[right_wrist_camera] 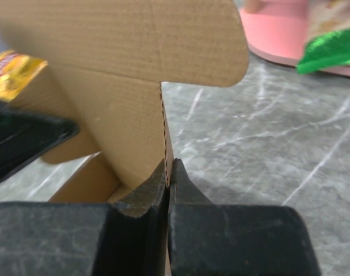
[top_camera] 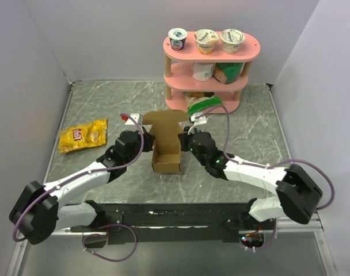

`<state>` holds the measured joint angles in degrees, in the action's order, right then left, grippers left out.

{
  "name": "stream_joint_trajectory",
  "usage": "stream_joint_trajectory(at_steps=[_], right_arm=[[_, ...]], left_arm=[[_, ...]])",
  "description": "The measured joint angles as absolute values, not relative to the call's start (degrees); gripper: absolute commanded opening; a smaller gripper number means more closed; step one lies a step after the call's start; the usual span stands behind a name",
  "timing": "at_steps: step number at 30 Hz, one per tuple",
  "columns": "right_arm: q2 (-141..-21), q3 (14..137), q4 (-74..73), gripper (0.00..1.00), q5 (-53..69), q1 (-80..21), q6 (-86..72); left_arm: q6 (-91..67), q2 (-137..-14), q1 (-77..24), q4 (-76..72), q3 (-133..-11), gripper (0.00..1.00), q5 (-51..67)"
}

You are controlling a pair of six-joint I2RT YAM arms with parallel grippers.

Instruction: Fold the paper box

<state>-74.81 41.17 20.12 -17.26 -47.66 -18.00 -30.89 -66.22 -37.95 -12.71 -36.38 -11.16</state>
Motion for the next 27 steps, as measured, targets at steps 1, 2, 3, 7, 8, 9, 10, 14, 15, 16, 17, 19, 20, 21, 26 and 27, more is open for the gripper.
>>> stream_joint_trajectory(at_steps=[1, 2, 3, 7, 8, 9, 10, 14, 15, 16, 17, 19, 20, 21, 26, 27], right_arm=[[-76.09, 40.64, 21.76, 0.00, -19.31, -48.29, -18.33], [-77.69, 40.05, 23.31, 0.00, -21.12, -48.84, -18.55], [-79.15, 39.68, 24.40, 0.00, -22.63, -49.28, -18.63], [-84.77, 38.28, 28.47, 0.00, -27.99, -51.20, -18.79], [-85.65, 38.17, 28.97, 0.00, -28.99, -51.64, -18.70], [-86.54, 38.17, 29.56, 0.00, -30.13, -52.12, -18.59], [-87.35, 38.17, 30.11, 0.00, -31.27, -52.53, -18.63], [-88.55, 38.24, 30.72, 0.23, -34.02, -53.45, -19.33], [-88.55, 38.24, 30.70, 0.29, -34.48, -53.63, -19.68], [-88.55, 38.24, 30.81, 0.40, -34.74, -53.78, -20.10], [-88.55, 38.22, 30.92, 0.47, -34.76, -53.91, -20.49], [-88.42, 38.11, 31.18, 0.70, -34.54, -54.26, -20.91], [-88.14, 37.82, 31.42, 0.81, -34.28, -54.41, -20.99], [-87.29, 37.04, 31.64, 0.92, -33.87, -54.63, -20.88], [-76.29, 33.19, 26.52, 1.00, -33.54, -55.00, -22.02], [-72.79, 32.25, 25.47, 1.00, -33.34, -54.83, -21.82]], left_arm=[[-30.89, -66.52, -38.48, -14.06, -35.24, 0.01, -12.14], [-30.87, -67.05, -39.09, -15.84, -33.85, 0.01, -13.13], [-30.76, -67.72, -39.64, -17.34, -32.60, 0.01, -13.80], [-30.02, -71.18, -41.76, -22.90, -28.97, 0.01, -16.56], [-29.61, -72.12, -42.24, -24.40, -28.21, 0.01, -17.30], [-29.28, -72.79, -42.50, -25.47, -27.77, 0.01, -17.91], [-29.06, -73.49, -42.70, -27.00, -27.29, 0.01, -18.48], [-28.08, -75.29, -43.35, -30.98, -26.13, 0.01, -20.10], [-27.81, -75.64, -43.51, -32.03, -25.82, 0.01, -20.51], [-27.64, -75.94, -43.57, -33.04, -25.47, 0.01, -20.73], [-27.46, -76.23, -43.66, -34.11, -25.10, 0.01, -20.78], [-26.59, -76.66, -43.86, -36.03, -24.53, 0.01, -20.73], [-26.13, -76.71, -43.94, -36.62, -24.34, 0.01, -20.64], [-25.28, -76.73, -44.05, -37.63, -23.92, 0.01, -20.21], [-20.12, -75.53, -44.14, -41.47, -21.58, 0.01, -16.45], [-18.65, -74.87, -44.16, -41.58, -21.34, 0.01, -15.18]])
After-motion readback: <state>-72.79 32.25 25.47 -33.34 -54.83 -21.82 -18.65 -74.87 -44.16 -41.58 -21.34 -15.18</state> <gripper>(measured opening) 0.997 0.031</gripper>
